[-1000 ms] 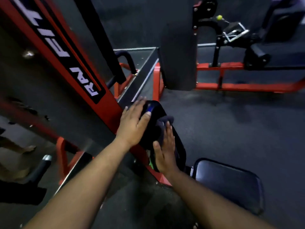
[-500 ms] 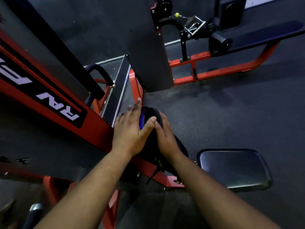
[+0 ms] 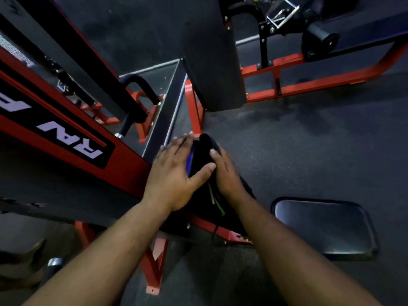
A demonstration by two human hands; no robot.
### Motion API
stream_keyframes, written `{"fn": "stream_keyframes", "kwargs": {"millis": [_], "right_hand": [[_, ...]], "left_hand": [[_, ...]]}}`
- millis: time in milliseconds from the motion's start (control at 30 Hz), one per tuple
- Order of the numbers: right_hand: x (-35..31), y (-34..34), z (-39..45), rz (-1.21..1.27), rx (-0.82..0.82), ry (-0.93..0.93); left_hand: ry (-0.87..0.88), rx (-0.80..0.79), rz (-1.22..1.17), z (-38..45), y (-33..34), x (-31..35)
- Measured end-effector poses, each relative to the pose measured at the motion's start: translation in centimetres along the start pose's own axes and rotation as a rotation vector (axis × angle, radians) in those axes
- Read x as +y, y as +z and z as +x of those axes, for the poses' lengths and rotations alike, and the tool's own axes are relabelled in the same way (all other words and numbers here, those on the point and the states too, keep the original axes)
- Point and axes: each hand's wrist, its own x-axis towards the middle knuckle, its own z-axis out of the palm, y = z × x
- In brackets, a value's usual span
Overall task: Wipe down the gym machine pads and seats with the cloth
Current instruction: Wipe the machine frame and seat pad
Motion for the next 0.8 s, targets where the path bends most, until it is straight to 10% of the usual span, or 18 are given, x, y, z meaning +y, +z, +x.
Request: {"fn": "stream_keyframes", "kwargs": {"millis": [133,333,600,800], "right_hand": [[3.7,-2.0,-0.6,-0.033,0.007,-0.082],[12.0,-5.8,-3.8,-0.075,0.156,0.439],[8.1,-3.7,-6.9,-0.226,0.073,0.041],[4.3,-1.3,-6.9,-0.131,0.196,0.255]], "left_hand": [[-0.016,-0.004,-0.002,0.0,-0.2,0.2],[-0.015,0.005,-0.023,-0.2,-0.2,0.4],[-0.01,0.015,-0.033,-0.2,-0.1,0.2],[-0.029,0.033,-0.098,-0.5,-0.3,0.5]]}}
